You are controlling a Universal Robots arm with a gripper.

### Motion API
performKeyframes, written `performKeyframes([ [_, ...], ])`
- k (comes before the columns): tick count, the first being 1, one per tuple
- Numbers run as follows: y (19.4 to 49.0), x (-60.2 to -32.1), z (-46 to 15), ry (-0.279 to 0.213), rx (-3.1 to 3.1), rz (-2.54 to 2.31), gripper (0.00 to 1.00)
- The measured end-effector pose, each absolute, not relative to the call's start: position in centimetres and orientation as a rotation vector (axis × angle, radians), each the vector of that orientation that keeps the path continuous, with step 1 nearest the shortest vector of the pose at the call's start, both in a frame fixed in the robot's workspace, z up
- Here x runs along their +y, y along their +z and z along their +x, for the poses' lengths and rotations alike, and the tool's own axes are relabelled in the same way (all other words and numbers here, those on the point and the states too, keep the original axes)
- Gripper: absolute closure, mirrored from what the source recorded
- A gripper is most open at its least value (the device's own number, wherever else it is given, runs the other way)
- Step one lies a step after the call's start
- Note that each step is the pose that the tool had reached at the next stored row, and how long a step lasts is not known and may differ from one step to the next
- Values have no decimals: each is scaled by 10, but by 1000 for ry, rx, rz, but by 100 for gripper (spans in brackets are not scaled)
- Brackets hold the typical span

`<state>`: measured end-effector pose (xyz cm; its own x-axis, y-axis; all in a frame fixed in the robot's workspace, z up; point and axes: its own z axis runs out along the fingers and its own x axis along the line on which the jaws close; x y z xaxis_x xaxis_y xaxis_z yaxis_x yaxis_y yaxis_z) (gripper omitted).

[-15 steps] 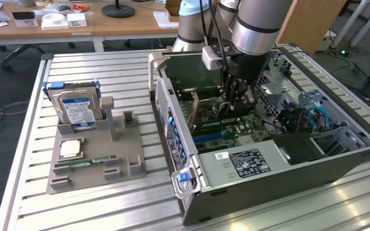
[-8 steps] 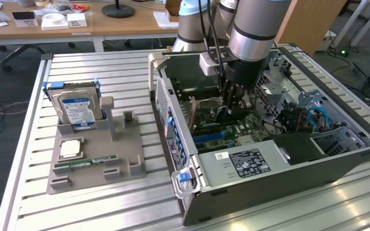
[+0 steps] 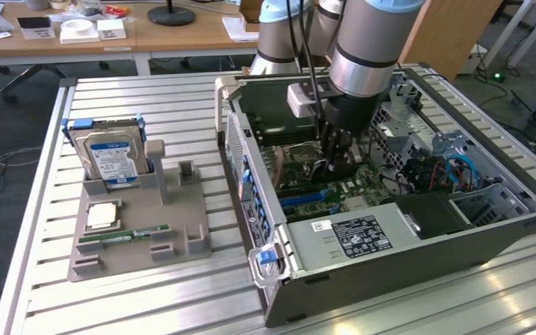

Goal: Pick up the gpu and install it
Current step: 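Insert the gpu into the slot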

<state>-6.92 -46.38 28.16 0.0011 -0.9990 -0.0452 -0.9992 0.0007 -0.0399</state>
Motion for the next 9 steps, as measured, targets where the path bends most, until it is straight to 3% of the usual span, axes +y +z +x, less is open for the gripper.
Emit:
performKeyframes([
  [9,271,-467,-71,7,2176,-2180,74],
])
